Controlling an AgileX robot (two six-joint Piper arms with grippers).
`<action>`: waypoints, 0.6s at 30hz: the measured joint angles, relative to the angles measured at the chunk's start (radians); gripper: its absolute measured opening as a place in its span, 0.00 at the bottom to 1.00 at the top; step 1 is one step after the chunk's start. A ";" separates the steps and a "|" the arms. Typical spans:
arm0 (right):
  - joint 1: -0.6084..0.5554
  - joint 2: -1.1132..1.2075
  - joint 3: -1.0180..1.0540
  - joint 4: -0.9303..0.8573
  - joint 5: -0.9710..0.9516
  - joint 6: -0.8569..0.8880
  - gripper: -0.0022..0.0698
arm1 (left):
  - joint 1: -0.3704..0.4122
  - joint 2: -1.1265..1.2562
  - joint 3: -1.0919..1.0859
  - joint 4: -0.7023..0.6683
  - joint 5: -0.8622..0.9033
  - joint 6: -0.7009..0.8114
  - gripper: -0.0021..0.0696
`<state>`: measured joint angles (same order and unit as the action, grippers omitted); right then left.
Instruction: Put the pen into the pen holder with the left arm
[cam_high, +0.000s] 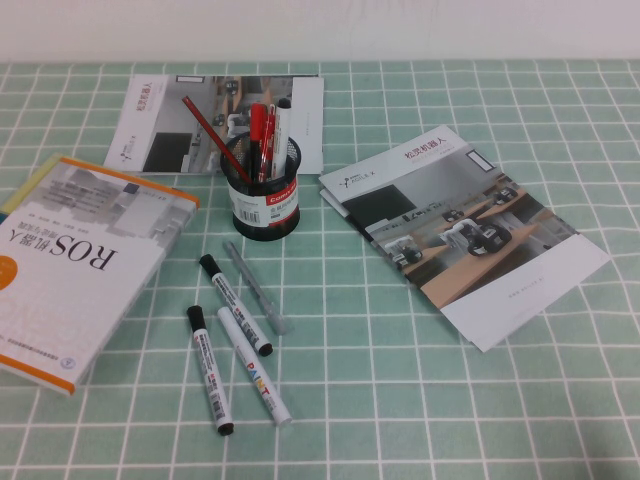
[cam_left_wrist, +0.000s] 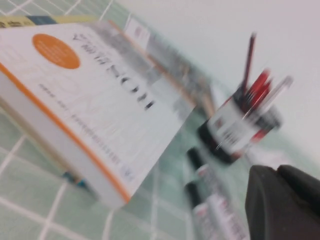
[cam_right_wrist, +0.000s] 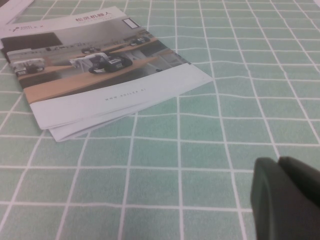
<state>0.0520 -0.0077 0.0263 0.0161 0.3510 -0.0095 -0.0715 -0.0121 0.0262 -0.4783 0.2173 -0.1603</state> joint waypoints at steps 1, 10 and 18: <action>0.000 0.000 0.000 0.000 0.000 0.000 0.00 | 0.000 0.000 0.000 -0.029 -0.024 -0.009 0.02; 0.000 0.000 0.000 0.000 0.000 0.000 0.00 | 0.000 0.004 -0.018 -0.080 -0.047 0.028 0.02; 0.000 0.000 0.000 0.000 0.000 0.000 0.00 | 0.000 0.437 -0.371 0.054 0.332 0.057 0.02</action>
<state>0.0520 -0.0077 0.0263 0.0161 0.3510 -0.0095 -0.0715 0.4253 -0.3451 -0.4242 0.5492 -0.1036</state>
